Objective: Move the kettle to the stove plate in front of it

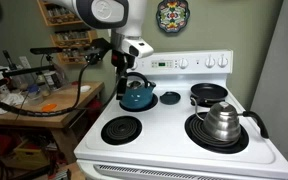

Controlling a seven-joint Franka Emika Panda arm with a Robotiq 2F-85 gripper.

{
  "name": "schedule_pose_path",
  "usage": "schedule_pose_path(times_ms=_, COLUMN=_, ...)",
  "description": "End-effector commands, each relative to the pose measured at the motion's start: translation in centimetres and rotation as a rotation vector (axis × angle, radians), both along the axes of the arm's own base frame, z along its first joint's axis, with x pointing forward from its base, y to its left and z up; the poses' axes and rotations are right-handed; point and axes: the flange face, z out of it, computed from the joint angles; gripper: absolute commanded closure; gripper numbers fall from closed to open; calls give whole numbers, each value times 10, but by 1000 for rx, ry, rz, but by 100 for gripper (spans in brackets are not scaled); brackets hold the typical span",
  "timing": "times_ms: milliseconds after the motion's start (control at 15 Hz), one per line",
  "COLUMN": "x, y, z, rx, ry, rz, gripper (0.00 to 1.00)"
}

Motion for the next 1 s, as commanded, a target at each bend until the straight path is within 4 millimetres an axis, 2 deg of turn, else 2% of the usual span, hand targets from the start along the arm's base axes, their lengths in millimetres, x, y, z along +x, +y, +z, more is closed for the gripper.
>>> schedule_pose_path(times_ms=0, x=0, y=0, z=0, rx=0, ry=1, rz=0, gripper=0)
schedule_pose_path(times_ms=133, x=0, y=0, z=0, rx=0, ry=1, rz=0, gripper=0)
schedule_pose_path(times_ms=267, x=17, y=-3, z=11, rx=-4, ry=-46, rz=-61, gripper=0)
schedule_pose_path(times_ms=667, x=74, y=11, z=63, rx=-20, ry=-149, rz=-163, gripper=0)
schedule_pose_path(times_ms=733, x=52, y=3, z=56, rx=-3, ry=-140, rz=-143, gripper=0)
schedule_pose_path(times_ms=933, x=70, y=10, z=64, rx=-1, ry=-151, rz=-148, gripper=0)
